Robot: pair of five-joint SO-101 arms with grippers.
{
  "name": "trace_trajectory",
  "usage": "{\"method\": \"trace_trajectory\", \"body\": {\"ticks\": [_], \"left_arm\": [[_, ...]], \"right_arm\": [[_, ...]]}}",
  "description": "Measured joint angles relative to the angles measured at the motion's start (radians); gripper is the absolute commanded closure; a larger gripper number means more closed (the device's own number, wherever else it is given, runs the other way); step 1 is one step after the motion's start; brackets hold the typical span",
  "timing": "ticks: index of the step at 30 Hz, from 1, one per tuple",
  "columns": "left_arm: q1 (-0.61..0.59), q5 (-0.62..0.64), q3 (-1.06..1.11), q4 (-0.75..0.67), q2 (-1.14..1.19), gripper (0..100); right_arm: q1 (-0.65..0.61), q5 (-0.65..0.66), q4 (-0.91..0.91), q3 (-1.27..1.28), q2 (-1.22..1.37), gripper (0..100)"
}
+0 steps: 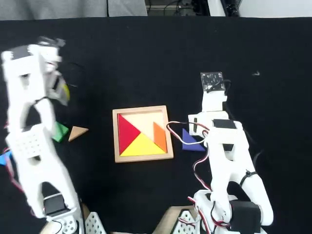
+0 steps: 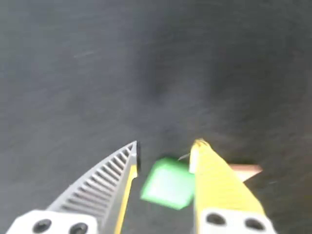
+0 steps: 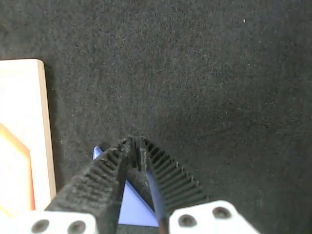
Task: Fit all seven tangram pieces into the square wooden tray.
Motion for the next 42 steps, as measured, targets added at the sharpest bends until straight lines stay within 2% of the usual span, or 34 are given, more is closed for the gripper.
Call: {"method": "trace_trajectory", "body": {"ticks": [2,5,12,14,16,20,26,32,42], "left_arm": [[-0.089,-0.068,0.003,0.006,-0.091,80],[-0.216,-0.235,0.081,0.006,-0.252,80],[-0.486,-0.733,0.460,0.008,-0.589,79],[-0.549,-0.895,0.569,0.003,-0.629,79],[-0.595,-0.991,0.667,-0.035,-0.640,77],[-0.629,-1.002,0.827,-0.175,-0.640,69],[-0.631,-1.025,0.994,-0.384,-0.640,69],[-0.631,-1.026,1.053,-0.605,-0.594,69],[-0.629,-1.026,0.980,-0.641,-0.396,69]], "right_arm": [[0.000,0.000,0.000,0.000,0.000,98.6],[0.000,0.000,0.000,0.000,0.000,98.5],[0.000,0.000,0.000,0.000,0.000,98.5],[0.000,0.000,0.000,0.002,0.000,98.5],[0.000,0.000,0.000,0.015,0.000,98.5],[0.000,0.000,0.000,0.018,0.000,98.5],[0.000,0.000,0.000,0.018,0.000,98.5],[0.000,0.000,0.000,0.018,0.000,98.6],[0.000,0.000,-0.078,0.061,0.000,98.6]]}}
